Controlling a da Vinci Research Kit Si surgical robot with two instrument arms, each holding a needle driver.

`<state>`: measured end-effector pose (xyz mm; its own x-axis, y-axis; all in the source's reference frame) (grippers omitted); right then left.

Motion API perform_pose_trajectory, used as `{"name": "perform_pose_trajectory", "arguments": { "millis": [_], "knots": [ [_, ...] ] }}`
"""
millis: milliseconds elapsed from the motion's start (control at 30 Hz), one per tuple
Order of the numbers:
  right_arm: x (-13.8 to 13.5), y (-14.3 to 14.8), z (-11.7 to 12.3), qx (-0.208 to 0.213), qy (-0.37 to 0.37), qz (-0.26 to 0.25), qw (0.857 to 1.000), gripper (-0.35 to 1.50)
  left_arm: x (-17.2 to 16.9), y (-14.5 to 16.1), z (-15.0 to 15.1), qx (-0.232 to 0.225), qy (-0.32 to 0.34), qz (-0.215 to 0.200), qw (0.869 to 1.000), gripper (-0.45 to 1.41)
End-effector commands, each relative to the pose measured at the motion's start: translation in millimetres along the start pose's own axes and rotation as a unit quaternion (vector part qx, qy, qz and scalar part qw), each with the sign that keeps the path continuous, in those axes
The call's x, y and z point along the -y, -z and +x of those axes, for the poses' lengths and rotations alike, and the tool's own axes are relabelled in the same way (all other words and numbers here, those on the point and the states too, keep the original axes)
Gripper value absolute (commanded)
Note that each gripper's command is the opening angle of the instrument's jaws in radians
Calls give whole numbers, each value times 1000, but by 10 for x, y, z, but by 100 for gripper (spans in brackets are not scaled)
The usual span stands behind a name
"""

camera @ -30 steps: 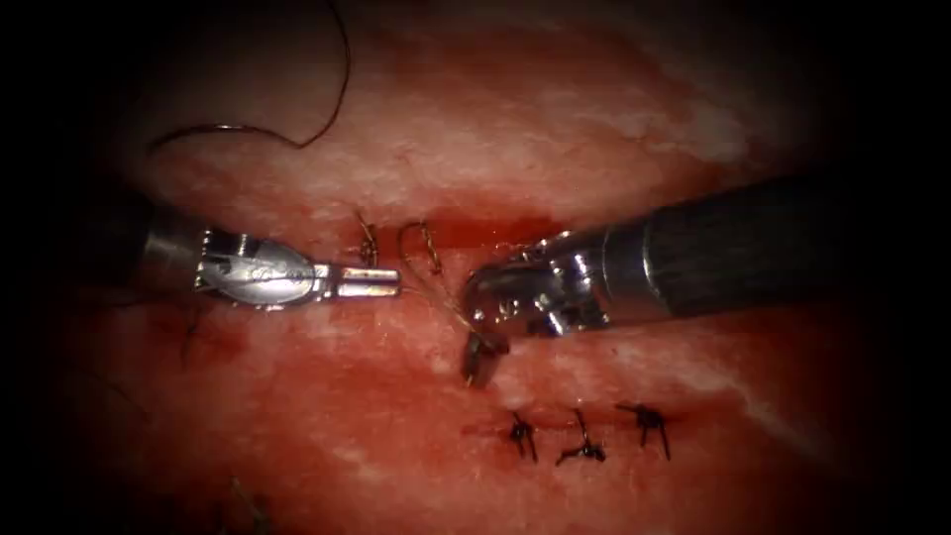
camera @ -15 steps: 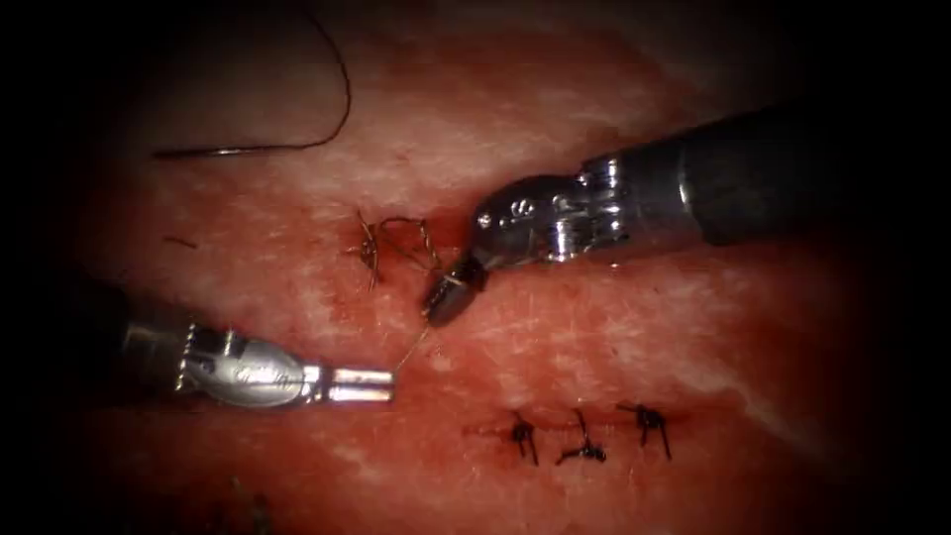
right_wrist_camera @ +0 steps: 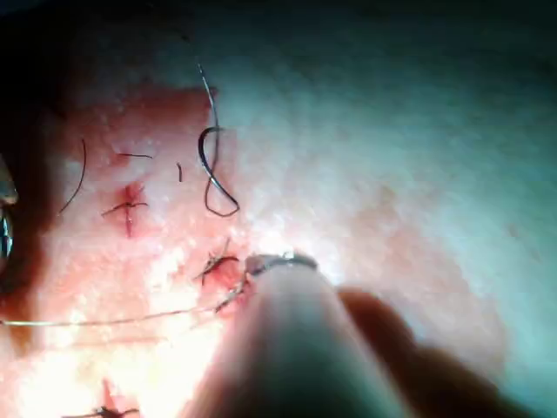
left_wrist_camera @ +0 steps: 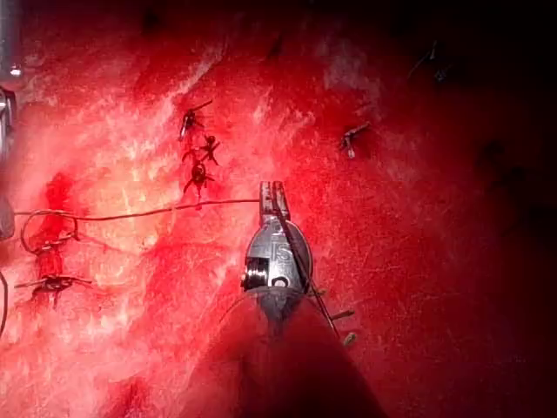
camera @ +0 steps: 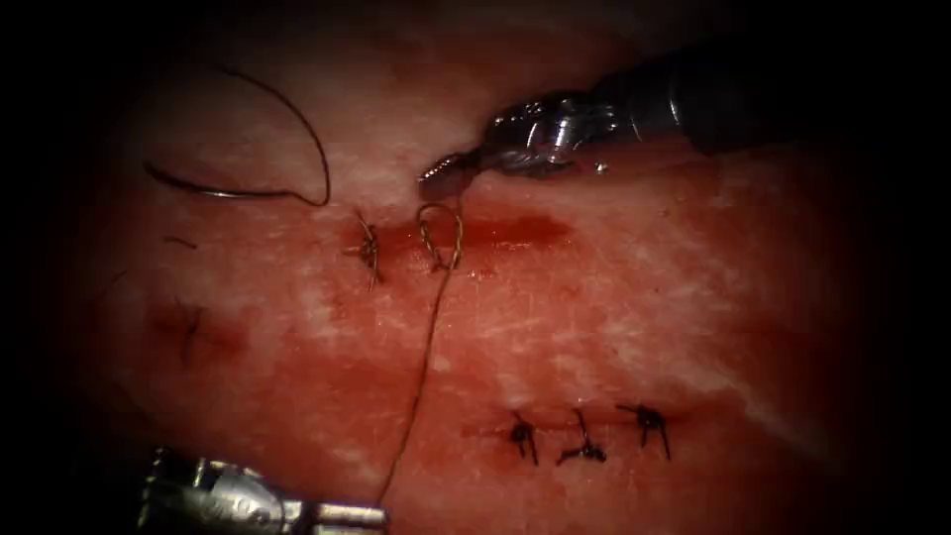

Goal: Wound Closure

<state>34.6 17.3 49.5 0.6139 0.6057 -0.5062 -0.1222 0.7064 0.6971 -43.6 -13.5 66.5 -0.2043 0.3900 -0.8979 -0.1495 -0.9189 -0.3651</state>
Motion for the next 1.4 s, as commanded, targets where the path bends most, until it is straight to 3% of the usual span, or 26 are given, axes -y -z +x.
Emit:
{"name": "perform_pose_trajectory", "arguments": {
  "millis": [33,500,933,1400],
  "knots": [
    [-9,-10,2,0,5,-3,1000,-35,-10,-3,-6,1,1,-2,1000,-45],
    [-20,-28,20,-10,6,3,1000,-35,-56,8,8,0,1,-9,1000,-45],
    [-43,-50,0,16,18,-27,999,-35,-91,-16,-15,-1,16,-30,999,-45],
    [-58,-54,8,14,23,-48,998,-35,-118,-25,-44,1,27,-39,999,-45]
  ]
}}
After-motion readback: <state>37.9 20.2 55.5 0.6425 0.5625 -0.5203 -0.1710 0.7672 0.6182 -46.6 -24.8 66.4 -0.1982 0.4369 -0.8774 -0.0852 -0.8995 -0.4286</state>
